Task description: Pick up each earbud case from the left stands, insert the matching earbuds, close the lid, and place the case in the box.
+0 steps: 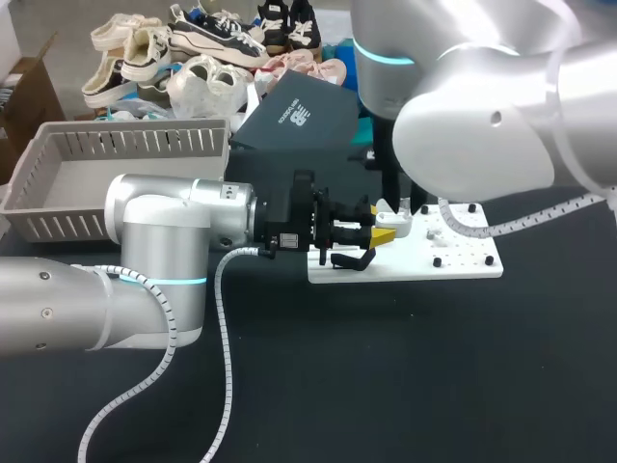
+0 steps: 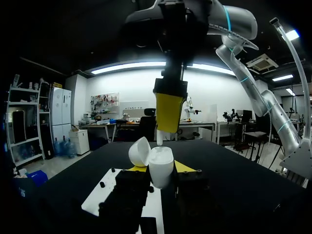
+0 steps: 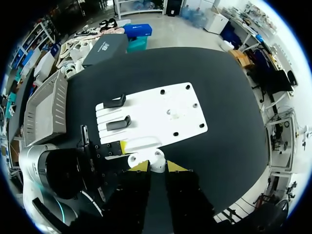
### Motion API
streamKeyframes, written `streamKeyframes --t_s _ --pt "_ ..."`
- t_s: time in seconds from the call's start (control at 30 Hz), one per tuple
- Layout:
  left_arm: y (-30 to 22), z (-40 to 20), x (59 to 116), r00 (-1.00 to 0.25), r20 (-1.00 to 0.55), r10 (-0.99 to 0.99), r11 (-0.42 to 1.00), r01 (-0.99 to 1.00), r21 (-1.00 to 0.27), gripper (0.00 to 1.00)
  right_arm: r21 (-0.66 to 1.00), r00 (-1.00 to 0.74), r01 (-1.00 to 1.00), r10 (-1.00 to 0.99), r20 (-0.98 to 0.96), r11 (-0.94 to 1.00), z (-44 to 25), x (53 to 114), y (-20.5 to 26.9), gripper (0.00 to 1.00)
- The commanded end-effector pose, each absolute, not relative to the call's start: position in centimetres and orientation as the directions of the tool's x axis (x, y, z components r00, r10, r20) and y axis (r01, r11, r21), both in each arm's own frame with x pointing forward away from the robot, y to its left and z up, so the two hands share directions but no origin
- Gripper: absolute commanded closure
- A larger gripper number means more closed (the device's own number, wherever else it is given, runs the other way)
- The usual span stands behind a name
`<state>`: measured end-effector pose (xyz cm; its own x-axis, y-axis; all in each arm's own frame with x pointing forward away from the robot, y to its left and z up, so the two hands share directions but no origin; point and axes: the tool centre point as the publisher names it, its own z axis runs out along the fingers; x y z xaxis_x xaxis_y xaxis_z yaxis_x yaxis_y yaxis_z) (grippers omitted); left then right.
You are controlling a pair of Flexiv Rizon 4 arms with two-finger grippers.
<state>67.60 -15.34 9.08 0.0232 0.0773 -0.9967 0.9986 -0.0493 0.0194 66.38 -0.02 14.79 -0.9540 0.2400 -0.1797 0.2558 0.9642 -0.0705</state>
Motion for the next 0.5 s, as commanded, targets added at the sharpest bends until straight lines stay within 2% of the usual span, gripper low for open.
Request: streamKeyframes --t_s 0.03,0.5 --pt "-15.32 9.04 67.49 0.025 -0.997 0.075 -0.046 0.999 0.021 1.0 -0.083 -0.956 0.255 0.239 -0.171 0.963 14.8 66.71 0.3 1.0" --pt "-15.32 9.04 67.49 0.025 -0.997 0.075 -0.046 0.999 0.021 1.0 -0.099 -0.958 0.261 0.245 -0.15 0.96 14.17 67.12 0.12 1.0"
